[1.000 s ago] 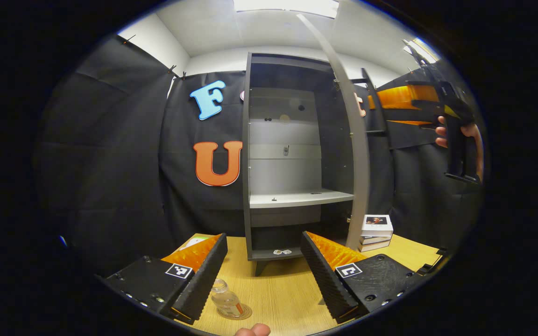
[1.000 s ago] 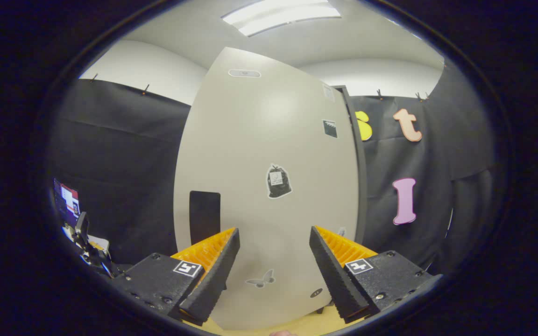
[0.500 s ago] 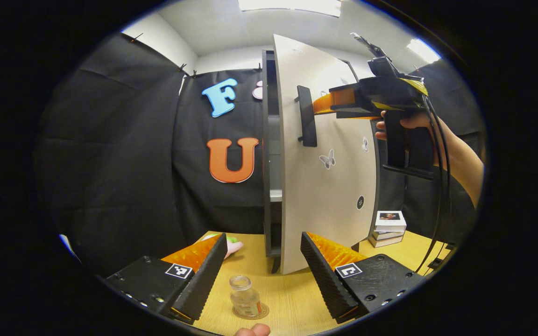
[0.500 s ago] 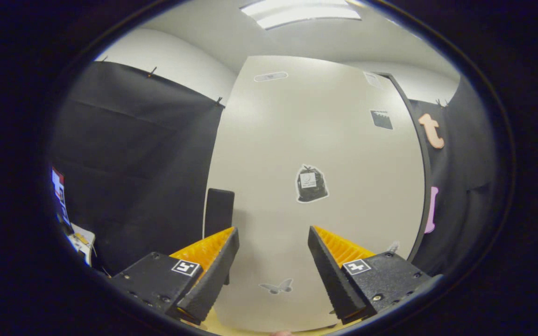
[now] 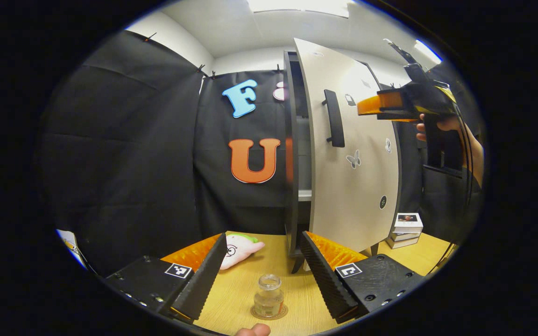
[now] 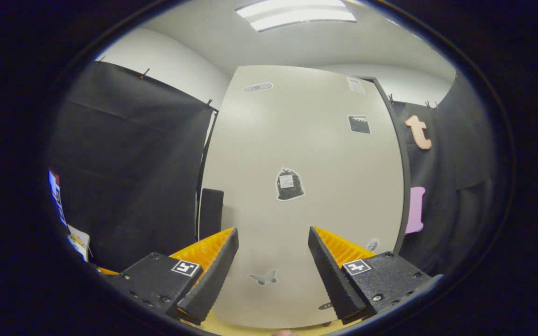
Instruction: Open the cabinet door with the right hand, grasp the bottle in the cabinet with the left hand and place it on the coaster, then close the cabinet door with the right hand.
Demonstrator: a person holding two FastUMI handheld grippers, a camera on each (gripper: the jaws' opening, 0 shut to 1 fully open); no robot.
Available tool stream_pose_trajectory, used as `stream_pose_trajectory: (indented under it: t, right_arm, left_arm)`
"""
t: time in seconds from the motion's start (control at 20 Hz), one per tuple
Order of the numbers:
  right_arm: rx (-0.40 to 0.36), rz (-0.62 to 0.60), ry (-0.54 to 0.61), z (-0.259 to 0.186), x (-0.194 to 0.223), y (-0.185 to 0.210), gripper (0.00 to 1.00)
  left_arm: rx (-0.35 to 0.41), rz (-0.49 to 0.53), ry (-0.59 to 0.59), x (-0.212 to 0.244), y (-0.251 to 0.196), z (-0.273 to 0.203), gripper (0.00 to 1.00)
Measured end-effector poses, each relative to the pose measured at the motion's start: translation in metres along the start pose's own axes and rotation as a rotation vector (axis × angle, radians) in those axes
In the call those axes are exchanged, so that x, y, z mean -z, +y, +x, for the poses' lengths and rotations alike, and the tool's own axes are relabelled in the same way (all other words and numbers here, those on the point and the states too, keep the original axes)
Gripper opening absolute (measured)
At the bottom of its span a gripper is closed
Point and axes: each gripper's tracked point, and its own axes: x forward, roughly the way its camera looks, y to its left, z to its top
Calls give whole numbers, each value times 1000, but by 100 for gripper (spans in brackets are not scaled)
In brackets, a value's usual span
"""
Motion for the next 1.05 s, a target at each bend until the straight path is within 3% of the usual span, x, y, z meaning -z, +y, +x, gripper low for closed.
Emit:
stream_pose_trajectory:
  t: [0.1, 0.65, 0.85, 1.0, 1.05]
  right_arm:
    - [19, 9, 18, -28, 8, -6, 97]
    - [314, 51, 151, -186, 107, -99, 96]
    - [408, 79, 168, -215, 134, -129, 96]
    - [428, 111, 176, -227, 149, -133, 96]
    - [431, 116, 177, -230, 153, -134, 96]
  left_arm:
    - [28, 7, -14, -4, -8, 0, 95]
    - [55, 3, -102, -29, -42, -5, 96]
    - [35, -9, -94, -26, -47, -9, 95]
    - [25, -6, -105, -28, -54, -15, 100]
    - [33, -1, -105, -28, -58, -17, 95]
